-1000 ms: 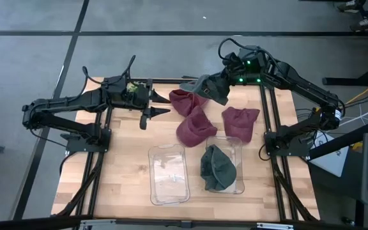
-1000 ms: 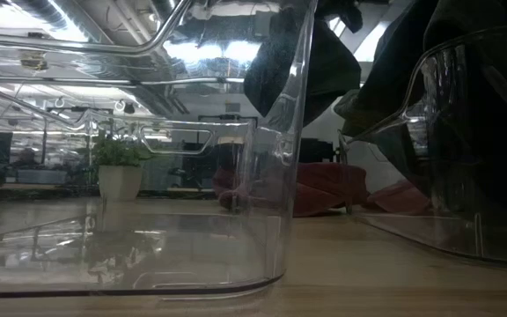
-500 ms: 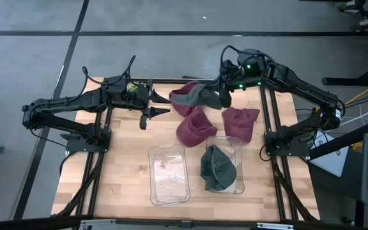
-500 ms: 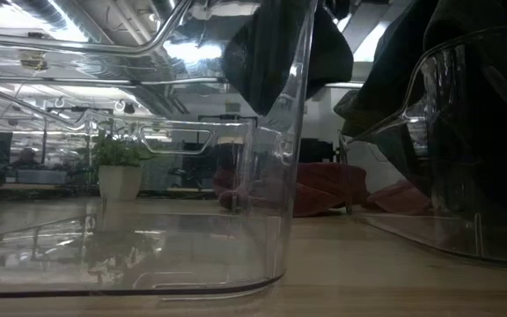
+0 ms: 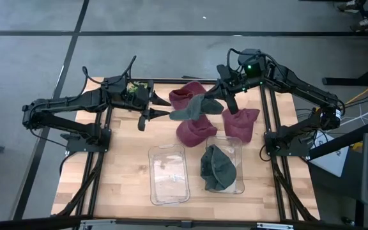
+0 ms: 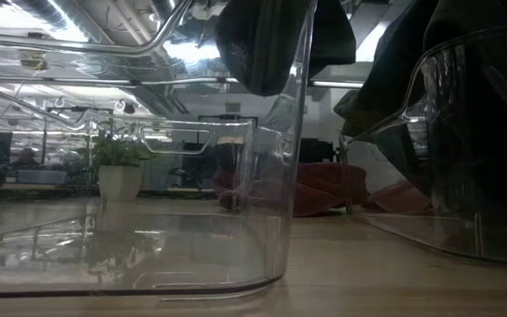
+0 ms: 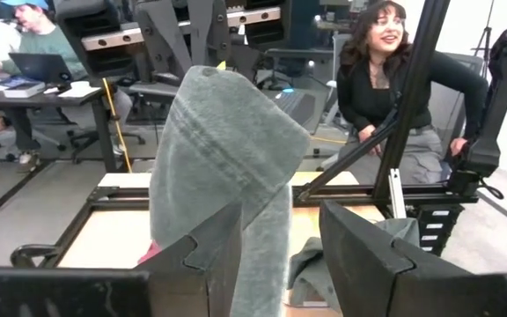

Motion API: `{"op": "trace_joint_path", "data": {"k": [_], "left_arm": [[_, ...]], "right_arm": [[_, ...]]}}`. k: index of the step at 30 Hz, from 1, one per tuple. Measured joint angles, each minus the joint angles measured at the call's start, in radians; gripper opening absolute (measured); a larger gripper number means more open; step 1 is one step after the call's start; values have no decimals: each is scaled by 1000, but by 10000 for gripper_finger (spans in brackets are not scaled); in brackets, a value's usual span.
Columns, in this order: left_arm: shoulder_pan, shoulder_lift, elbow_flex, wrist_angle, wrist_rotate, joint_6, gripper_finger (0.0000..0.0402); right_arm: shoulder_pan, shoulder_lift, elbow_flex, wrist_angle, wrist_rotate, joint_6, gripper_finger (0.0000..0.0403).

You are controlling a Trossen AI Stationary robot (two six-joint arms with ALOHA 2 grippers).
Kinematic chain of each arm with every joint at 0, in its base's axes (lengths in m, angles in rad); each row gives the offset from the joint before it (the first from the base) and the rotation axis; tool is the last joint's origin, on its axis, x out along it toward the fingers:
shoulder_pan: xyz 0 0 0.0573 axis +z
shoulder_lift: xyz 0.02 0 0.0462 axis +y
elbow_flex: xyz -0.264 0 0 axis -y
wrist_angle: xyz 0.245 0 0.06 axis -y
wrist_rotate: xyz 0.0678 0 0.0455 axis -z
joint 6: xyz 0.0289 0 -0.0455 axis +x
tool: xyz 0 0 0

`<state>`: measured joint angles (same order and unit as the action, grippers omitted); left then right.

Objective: Pick & Place hat
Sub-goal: Put the black cap into the right transparent bin

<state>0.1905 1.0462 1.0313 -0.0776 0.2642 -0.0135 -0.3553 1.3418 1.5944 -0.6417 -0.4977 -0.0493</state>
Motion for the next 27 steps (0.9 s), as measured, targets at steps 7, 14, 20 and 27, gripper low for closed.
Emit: {"op": "trace_joint_path", "data": {"k": [7,14,20,27], "left_arm": [[0,0,0,10,0,-2,148],[0,0,0,105,-3,24,148],[0,0,0,189,-3,72,148],[0,-3,0,210,-3,80,148]], "right_arm": [[0,0,0,4,-1,-22,0],[0,0,0,79,-2,-44,0],[7,0,0,176,-3,-66,0],[27,0,0,220,-13,-86,0]]}}
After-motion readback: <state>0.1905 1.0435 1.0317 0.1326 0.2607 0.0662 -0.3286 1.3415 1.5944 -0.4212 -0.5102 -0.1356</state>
